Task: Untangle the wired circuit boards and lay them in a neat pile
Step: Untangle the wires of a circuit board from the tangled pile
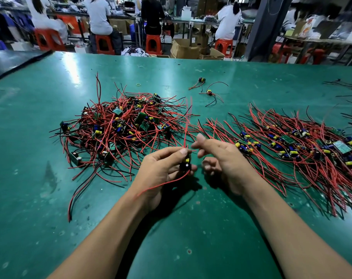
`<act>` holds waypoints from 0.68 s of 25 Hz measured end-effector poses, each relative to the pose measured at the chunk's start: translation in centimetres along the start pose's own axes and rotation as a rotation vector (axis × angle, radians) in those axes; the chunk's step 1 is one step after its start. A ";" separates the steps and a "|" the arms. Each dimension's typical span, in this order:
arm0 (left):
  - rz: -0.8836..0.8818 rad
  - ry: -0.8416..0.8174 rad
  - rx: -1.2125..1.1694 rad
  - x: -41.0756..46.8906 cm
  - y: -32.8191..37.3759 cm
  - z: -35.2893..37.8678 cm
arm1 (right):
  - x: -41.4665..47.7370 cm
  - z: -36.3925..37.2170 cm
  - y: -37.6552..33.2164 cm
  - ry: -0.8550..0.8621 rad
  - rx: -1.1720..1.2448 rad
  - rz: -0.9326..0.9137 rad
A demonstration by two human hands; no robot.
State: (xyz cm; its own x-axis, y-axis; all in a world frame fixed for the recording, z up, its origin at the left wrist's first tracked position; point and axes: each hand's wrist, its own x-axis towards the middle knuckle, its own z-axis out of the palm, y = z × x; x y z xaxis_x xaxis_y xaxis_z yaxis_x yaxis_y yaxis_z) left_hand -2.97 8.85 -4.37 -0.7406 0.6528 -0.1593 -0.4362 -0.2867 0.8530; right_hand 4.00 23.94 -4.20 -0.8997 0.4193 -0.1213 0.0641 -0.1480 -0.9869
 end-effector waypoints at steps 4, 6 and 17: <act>0.107 0.107 -0.003 -0.1 0.9 0.1 | -0.5 0.8 0.7 -0.142 -0.053 -0.001; 0.121 0.142 -0.040 -0.2 1.1 0.2 | -0.7 1.0 0.8 -0.166 -0.095 -0.033; 0.084 0.264 -0.109 0.0 0.9 0.0 | -1.5 2.9 0.9 0.010 -0.222 -0.324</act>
State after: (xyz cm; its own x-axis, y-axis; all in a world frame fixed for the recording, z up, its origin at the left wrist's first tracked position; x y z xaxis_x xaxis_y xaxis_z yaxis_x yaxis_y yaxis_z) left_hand -3.34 8.59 -3.65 -0.8775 0.4230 -0.2260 -0.4093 -0.4149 0.8126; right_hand 4.15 20.62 -4.59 -0.8845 0.4214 0.2002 -0.1298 0.1900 -0.9732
